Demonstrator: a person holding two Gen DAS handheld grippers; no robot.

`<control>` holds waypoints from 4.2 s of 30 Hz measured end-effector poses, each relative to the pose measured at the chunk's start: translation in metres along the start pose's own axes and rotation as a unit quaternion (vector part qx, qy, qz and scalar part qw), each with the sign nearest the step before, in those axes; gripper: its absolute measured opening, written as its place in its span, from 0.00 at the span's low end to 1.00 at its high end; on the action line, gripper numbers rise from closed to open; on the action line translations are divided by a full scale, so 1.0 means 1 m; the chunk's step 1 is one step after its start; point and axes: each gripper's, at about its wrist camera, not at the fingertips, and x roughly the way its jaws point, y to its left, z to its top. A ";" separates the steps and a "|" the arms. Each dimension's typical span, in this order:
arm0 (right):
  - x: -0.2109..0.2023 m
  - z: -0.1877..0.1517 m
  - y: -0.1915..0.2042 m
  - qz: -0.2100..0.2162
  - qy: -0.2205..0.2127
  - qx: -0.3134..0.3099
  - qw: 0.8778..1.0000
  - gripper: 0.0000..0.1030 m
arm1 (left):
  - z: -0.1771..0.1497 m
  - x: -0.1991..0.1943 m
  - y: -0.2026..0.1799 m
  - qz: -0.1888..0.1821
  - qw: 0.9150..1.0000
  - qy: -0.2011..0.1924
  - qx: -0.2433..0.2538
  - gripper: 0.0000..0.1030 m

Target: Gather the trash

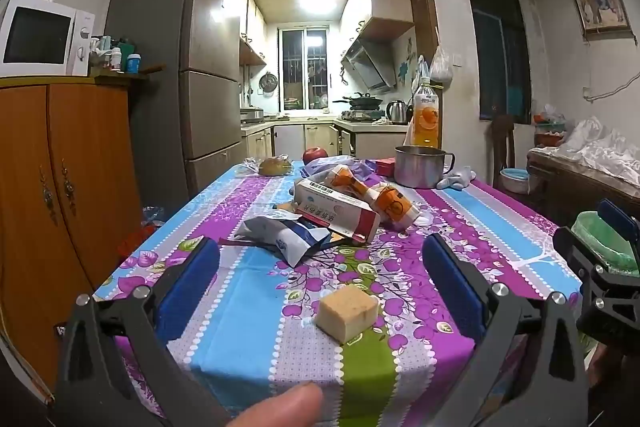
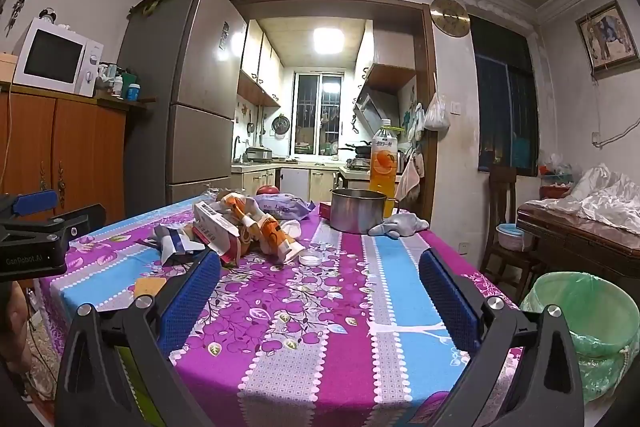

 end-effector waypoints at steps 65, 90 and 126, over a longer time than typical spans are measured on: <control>0.010 -0.003 0.004 0.017 0.022 -0.003 1.000 0.96 | 0.005 0.004 0.002 0.003 1.000 0.007 0.001 0.95; 0.030 -0.013 0.004 0.028 0.049 -0.003 0.998 0.96 | -0.025 0.054 0.003 -0.046 0.994 0.095 0.002 0.95; 0.379 0.010 0.055 0.230 0.329 -0.126 0.907 0.36 | -0.042 0.140 0.005 -0.110 0.969 0.222 -0.004 0.46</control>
